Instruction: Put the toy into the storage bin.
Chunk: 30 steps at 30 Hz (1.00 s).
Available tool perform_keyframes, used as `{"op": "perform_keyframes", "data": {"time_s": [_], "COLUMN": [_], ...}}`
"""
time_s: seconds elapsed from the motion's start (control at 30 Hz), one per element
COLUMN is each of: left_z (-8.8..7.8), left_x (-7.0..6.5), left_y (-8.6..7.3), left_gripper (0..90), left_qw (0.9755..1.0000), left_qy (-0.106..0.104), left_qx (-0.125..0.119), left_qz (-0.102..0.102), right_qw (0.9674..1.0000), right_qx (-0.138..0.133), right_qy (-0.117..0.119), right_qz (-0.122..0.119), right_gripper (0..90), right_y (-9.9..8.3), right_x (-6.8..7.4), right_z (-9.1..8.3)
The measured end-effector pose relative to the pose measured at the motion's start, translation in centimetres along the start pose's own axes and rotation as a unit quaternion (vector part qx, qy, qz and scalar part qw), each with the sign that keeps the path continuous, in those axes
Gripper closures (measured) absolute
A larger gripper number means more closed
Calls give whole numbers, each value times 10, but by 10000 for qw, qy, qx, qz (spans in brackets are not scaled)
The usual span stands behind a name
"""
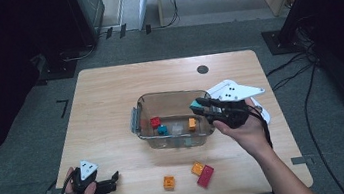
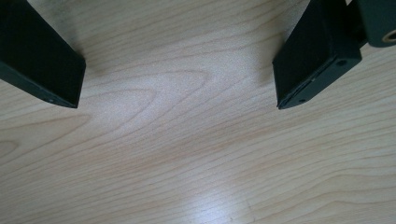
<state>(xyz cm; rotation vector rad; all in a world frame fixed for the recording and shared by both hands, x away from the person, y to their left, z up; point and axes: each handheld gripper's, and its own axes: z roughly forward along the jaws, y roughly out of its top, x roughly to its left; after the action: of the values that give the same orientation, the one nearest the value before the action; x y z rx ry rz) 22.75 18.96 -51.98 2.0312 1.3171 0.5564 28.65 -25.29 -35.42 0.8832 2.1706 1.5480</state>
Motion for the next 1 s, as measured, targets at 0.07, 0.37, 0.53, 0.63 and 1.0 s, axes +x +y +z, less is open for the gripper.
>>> {"op": "perform_keyframes", "data": {"time_s": [0.07,0.37,0.53,0.63,1.0], "left_z": [0,0,0,0,0], "left_x": [0,0,0,0,0], "left_y": [0,0,0,0,0], "left_gripper": [21,21,21,21,21], "left_qw": [10000,10000,10000,10000,10000], "left_qy": [1,3,2,1,-1], "left_qx": [-3,-4,-3,5,4], "left_qz": [-1,1,1,10,-1], "right_qw": [10000,9993,9980,9967,9861], "right_qx": [49,369,628,813,1658], "right_qy": [-8,-42,-43,-40,-26], "right_qz": [10,50,53,74,57], "right_gripper": [677,677,677,677,676], "right_y": [1,5,5,5,1], "right_x": [-2,-11,-14,-16,-19], "right_z": [5,27,39,46,76]}}
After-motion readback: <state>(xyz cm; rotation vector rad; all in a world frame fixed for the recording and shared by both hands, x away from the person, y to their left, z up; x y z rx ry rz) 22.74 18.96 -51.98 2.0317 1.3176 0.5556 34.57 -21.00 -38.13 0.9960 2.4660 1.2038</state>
